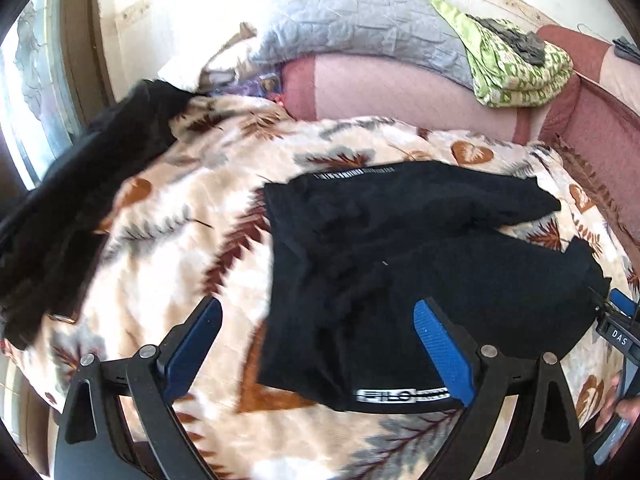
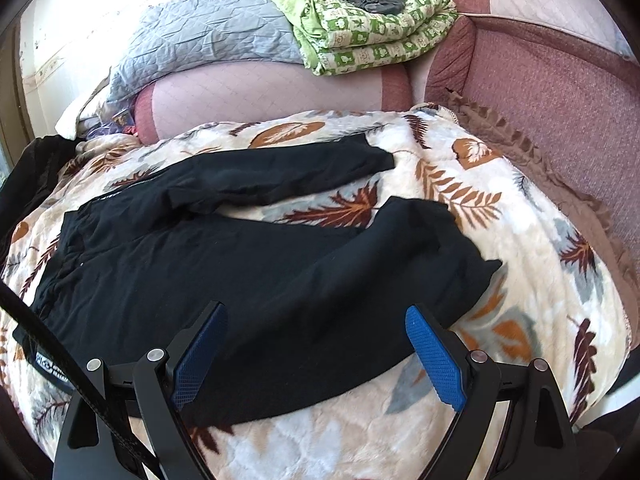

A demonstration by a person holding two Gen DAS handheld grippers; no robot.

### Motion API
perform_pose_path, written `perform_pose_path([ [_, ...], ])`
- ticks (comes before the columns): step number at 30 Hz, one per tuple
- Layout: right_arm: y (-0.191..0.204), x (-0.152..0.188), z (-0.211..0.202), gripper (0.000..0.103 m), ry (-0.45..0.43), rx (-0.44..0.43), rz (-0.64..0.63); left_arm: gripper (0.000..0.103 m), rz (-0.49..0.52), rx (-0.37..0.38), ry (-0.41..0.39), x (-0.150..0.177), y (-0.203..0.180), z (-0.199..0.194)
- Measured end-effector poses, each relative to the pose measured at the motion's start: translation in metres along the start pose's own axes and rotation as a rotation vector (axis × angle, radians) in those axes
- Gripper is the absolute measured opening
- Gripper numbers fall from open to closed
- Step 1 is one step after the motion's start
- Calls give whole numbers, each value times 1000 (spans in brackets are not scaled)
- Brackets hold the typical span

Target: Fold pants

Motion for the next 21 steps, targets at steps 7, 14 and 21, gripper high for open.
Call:
perform_pose_path([
  [7,-11,-21,-29,94,-60,4,-24,96,-63,23,-119,-56,41,-61],
  [14,-20,-103,-115,97,-307,66,-145,97,12,30,-306,-130,39,-140],
  [21,-6,-214,-221,103,-627,92,-226,98,45,-13,-425,-207,29,-179],
])
Point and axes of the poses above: each gripper's, at about its wrist camera, not at the fingertips, and z roughly the way its jaws point, y to its left, x to its underside, the point moved 1 cm from there along z, roughly the way its jaws point, and after that the axes turned 5 degrees about -z, right-handed, at the moved point
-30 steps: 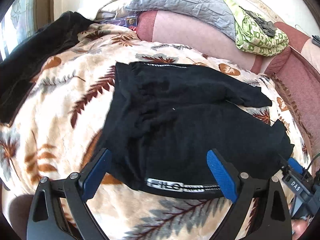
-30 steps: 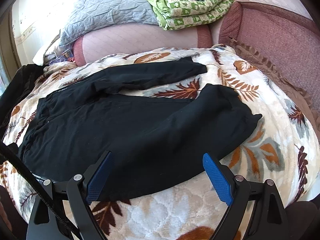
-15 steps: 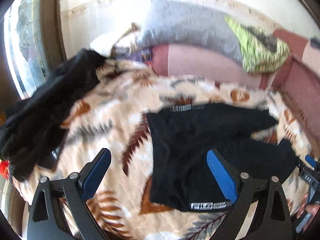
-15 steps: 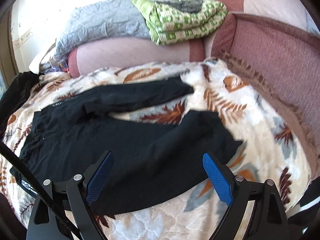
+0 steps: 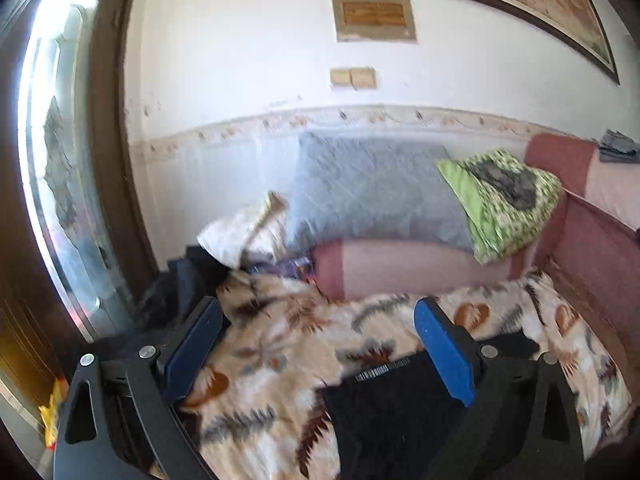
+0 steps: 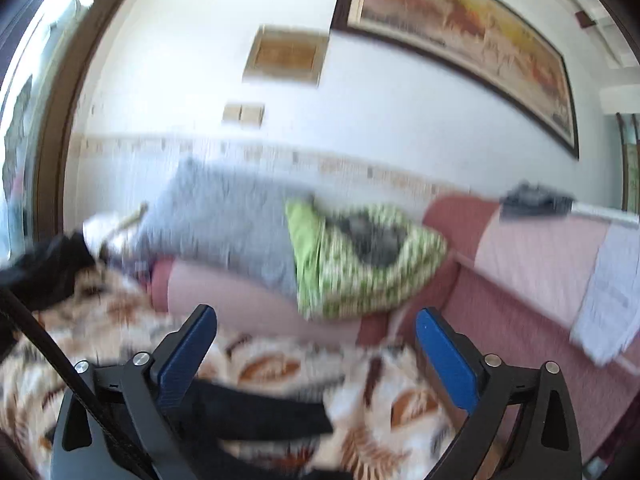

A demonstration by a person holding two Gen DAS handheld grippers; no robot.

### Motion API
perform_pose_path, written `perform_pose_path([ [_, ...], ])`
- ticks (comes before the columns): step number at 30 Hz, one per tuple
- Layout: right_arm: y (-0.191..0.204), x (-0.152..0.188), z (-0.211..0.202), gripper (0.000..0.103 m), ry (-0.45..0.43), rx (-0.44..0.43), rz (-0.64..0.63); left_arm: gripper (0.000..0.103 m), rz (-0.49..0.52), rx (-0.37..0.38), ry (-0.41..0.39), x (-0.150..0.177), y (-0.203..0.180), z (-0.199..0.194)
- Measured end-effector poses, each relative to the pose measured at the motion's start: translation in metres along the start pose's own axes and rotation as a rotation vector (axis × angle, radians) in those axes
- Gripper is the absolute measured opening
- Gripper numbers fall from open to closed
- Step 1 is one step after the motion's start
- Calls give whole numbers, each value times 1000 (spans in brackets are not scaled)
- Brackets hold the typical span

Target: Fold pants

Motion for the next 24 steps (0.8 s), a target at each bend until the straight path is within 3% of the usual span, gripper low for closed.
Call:
perform_pose_path([
  [5,-12,-71,-3,103,-199,-2,35,103,13,-16,-67,-33,-8,29],
  [7,-5,-80,24,103,-103,-84,-2,103,45,-4,-29,-27,-20,54],
  [8,0,-75,44,103,-14,-149,-19,103,60,10,5,-19,-27,69],
  [12,18,-10,117,102,234,-274,-31,103,80,86,197,35,-56,131],
  [15,19,53,157,102,357,-237,-7,103,98,146,300,82,-76,166],
  [19,8,124,190,102,496,-188,-35,103,149,167,371,126,-97,206],
  [24,-24,163,201,102,587,-103,-61,103,20,244,503,162,-102,247],
])
Point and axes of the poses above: each gripper's, at about its wrist camera, not at the fingertips, and z roughly the way its jaws point, y to its left, x to its underside, the point moved 1 cm from there along z, roughly the way its jaws point, and after that the axes turned 5 degrees about -z, right-handed, at the moved point
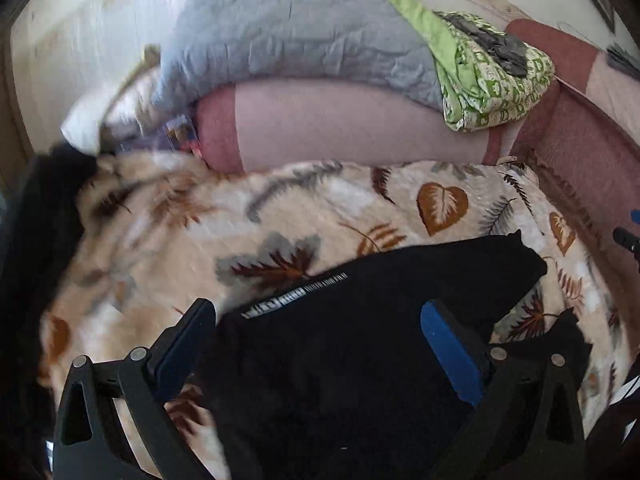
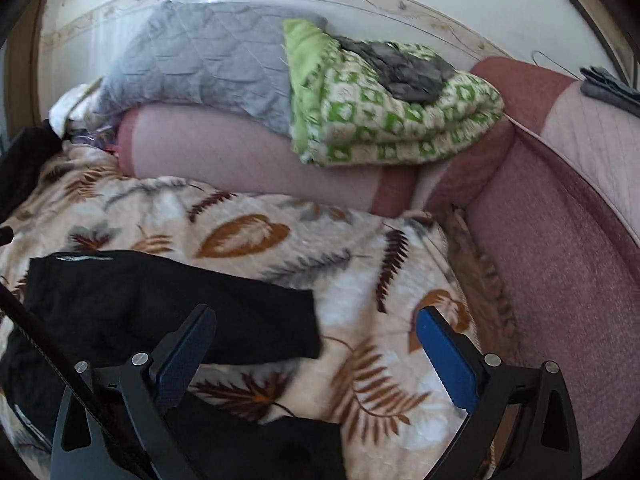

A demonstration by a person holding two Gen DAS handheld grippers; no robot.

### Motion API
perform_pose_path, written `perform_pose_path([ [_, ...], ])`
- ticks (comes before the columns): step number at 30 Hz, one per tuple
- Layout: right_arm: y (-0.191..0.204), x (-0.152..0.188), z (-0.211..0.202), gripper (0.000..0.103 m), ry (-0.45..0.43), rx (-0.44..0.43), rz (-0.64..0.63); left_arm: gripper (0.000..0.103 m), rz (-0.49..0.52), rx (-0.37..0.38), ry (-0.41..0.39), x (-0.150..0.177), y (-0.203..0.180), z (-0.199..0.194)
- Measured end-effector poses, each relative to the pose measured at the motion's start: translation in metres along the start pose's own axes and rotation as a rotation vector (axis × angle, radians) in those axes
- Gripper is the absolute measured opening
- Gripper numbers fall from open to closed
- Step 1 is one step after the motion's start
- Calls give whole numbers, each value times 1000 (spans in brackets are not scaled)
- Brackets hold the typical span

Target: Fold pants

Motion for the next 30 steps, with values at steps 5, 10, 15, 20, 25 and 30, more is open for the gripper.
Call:
perform_pose_path([
  [5,-34,7,-2,102,50,13,111,103,23,19,26,7,-15,12],
  [10,-44,15,-1,100,74,-5,103,103,79,26,-13,7,-33,-1],
  [15,-44,17,12,98,90,-112,135,103,101,83,19,7,-40,-2],
  [20,-32,17,50,98,113,-241,159,101,115,168,102,6,-42,36],
  [25,-10,10,108,98,169,-340,140,77,116,194,214,0,-42,97],
  [30,16,-11,163,98,199,-404,85,77,43,197,278,-10,-25,153],
])
Point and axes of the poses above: each gripper's, at about its wrist camera, not at the fingertips, and z roughly the way its jaws point, y to its left, x to its underside, the point moved 1 cm from there along z, roughly the way its jaws point, and after that the axes turned 5 degrees about -z, right-handed, at the moved point
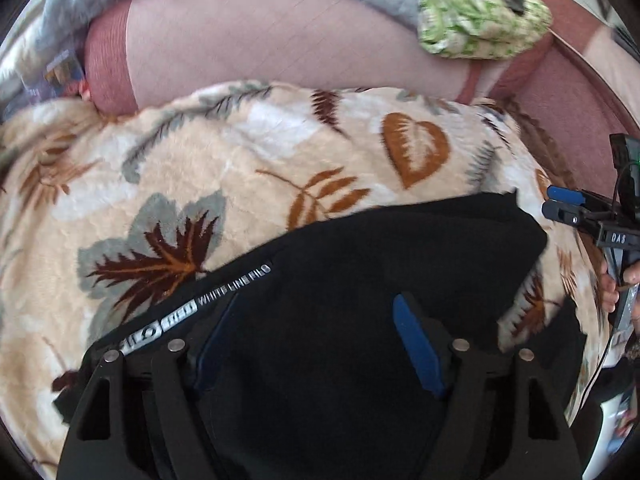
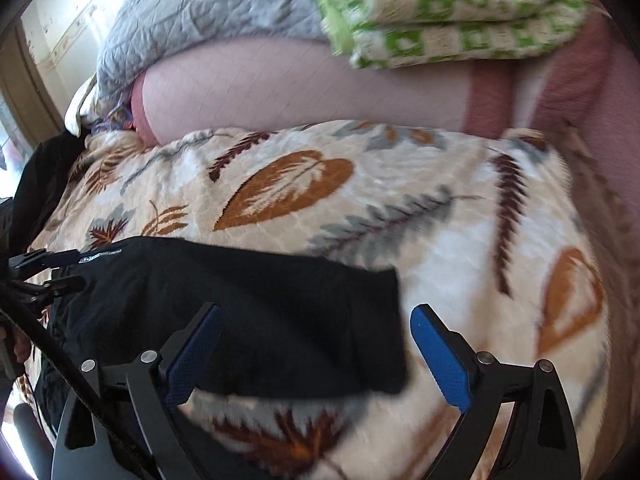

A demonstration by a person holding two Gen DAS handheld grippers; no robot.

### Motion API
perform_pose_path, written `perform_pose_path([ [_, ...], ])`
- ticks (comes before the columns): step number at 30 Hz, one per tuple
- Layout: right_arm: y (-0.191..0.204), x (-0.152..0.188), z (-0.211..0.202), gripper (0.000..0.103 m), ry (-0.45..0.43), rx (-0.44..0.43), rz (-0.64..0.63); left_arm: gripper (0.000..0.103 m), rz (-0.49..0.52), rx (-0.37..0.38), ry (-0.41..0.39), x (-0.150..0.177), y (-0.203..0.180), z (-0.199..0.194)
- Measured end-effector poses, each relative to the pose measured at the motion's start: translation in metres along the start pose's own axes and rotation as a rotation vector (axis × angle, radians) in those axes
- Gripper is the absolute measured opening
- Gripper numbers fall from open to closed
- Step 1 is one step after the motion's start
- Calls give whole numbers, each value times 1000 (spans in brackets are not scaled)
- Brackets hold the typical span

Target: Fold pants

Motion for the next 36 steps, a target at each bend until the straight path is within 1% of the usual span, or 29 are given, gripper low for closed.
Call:
perform_pose_path([
  [2,4,-13,22,97,13,-10,-44,77,-16,2,7,-6,10,11],
  [5,8,-26,56,97,48,-42,-81,77,-14,26,27,-12,22,27],
  [6,8,-27,66,95,62,-51,-91,77,-8,34,37,-14,23,32],
  [7,8,-28,76,92,77,-57,-102,77,-5,24,40,-15,24,35],
  [8,8,-28,89,91,99,-64,-113,79,19,24,37,-15,23,38],
  [9,8,-28,97,91,113,-71,-119,84,46,24,40,-15,22,40],
  [10,9,-27,105,91,125,-78,-128,86,74,30,52,-15,19,42],
  [12,12,-25,110,93,113,-72,-152,96,130,32,69,-13,14,46],
  [14,14,-24,113,94,110,-71,-167,97,211,-19,96,-7,4,52],
  [16,19,-22,113,93,111,-62,-190,97,318,-116,116,2,-11,60],
  [17,20,-21,112,91,113,-55,-202,90,322,-120,115,3,-14,59],
  [18,22,-20,111,79,110,-37,-215,69,313,-102,112,2,-14,55],
  [19,22,-20,109,56,106,-25,-224,51,311,-102,94,1,-15,48],
  [20,22,-19,105,43,98,-46,-217,9,300,-92,87,-1,-13,43],
  [21,21,-20,102,14,100,-69,-204,3,268,-39,105,-3,-11,38],
  [22,20,-21,100,7,109,-100,-185,3,250,-35,100,-3,-9,33],
  [25,27,-21,90,7,98,-79,-190,3,271,-67,66,4,-16,22],
  [28,33,-21,72,7,73,-74,-184,3,266,-86,25,12,-23,7],
  [31,38,-19,48,7,43,-74,-175,3,240,-83,-21,24,-27,-18],
  [33,43,-16,26,7,15,-72,-172,2,233,-86,-49,30,-31,-34],
  [36,48,-5,-7,7,-27,-77,-152,2,224,-71,-98,48,-38,-65],
])
Point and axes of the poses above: each gripper's, at about its wrist camera, not at the fingertips, and z roughly the way its jaws point, y to its left, x to its underside, the point moved 1 cm from there along z, roughly the way its jaws point, and after that the axes turned 5 degrees about -z, right-handed, at the moved point
